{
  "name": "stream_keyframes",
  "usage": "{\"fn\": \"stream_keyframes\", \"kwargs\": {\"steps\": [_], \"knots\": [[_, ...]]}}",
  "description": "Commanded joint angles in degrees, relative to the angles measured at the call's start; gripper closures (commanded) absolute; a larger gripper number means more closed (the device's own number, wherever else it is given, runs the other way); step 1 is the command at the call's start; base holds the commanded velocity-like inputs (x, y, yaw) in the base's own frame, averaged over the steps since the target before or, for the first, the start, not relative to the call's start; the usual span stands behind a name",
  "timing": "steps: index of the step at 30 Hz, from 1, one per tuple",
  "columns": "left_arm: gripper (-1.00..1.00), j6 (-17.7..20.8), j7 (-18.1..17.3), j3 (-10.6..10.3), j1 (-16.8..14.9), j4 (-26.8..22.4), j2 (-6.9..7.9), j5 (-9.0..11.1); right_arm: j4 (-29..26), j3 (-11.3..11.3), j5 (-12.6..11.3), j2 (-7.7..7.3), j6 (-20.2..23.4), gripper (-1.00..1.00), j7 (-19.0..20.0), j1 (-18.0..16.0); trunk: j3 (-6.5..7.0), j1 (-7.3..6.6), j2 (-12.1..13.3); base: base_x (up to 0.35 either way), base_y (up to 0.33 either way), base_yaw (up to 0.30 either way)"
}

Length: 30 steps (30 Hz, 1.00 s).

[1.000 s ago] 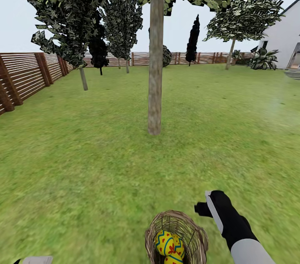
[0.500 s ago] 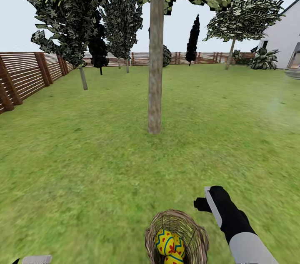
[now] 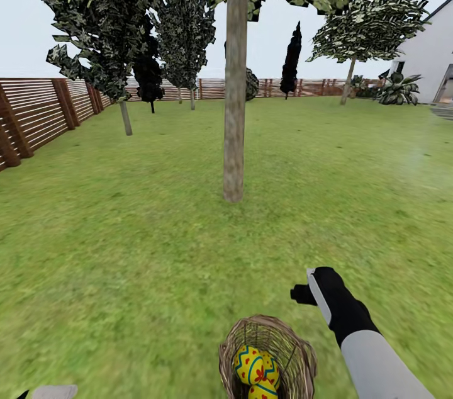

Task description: Take the three Easter eggs out of the wicker basket on the lawn in the garden, then place them on the lawn next to a single tree (choose any tree) so that all three eggs are next to the same tree and none are left in the basket.

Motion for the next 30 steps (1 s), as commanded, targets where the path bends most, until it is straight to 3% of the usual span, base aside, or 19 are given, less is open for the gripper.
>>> {"fn": "stream_keyframes", "kwargs": {"steps": [1,3,6,9,11,23,30], "knots": [[-1.0,-0.1,0.2,0.0,0.0,0.0,0.15,0.0,0.9,-0.1,-0.2,0.03,0.2,-1.0,-0.3,-0.4,-0.24,0.23,-0.5,0.0,0.0,0.0],[-1.0,0.0,0.2,0.1,0.0,0.0,0.29,0.0,1.6,-0.1,-0.2,0.03,0.2,-1.0,-0.3,-0.7,-0.6,0.67,-1.3,0.0,0.0,0.0],[-1.0,0.1,0.0,1.9,0.0,0.0,0.44,0.1,2.8,-0.1,-0.1,0.03,0.1,-1.0,-0.3,-1.2,-1.14,1.33,-2.5,0.0,0.0,0.0],[-1.0,0.2,-0.4,5.8,0.0,-0.2,0.51,0.1,4.0,-0.1,-0.1,0.08,0.1,-1.0,-0.3,-1.5,-1.68,1.99,-3.7,0.0,0.0,0.0],[-1.0,0.3,-0.5,7.3,0.0,-0.9,0.53,0.1,4.4,0.0,0.0,0.1,-0.4,-1.0,-0.3,-1.5,-2.03,2.43,-4.5,0.0,0.0,0.0],[-1.0,4.0,-0.7,11.4,0.2,-6.6,0.31,0.1,7.1,0.1,-0.2,0.54,-3.0,-1.0,-0.3,-1.6,-4.19,5.06,-9.3,0.0,0.0,0.0],[-1.0,5.2,-0.7,12.1,1.0,-9.2,-0.1,0.0,7.2,0.1,-0.3,0.85,-3.1,-1.0,-0.3,-1.6,-5.45,6.6,-12.1,0.0,0.0,0.0]]}}
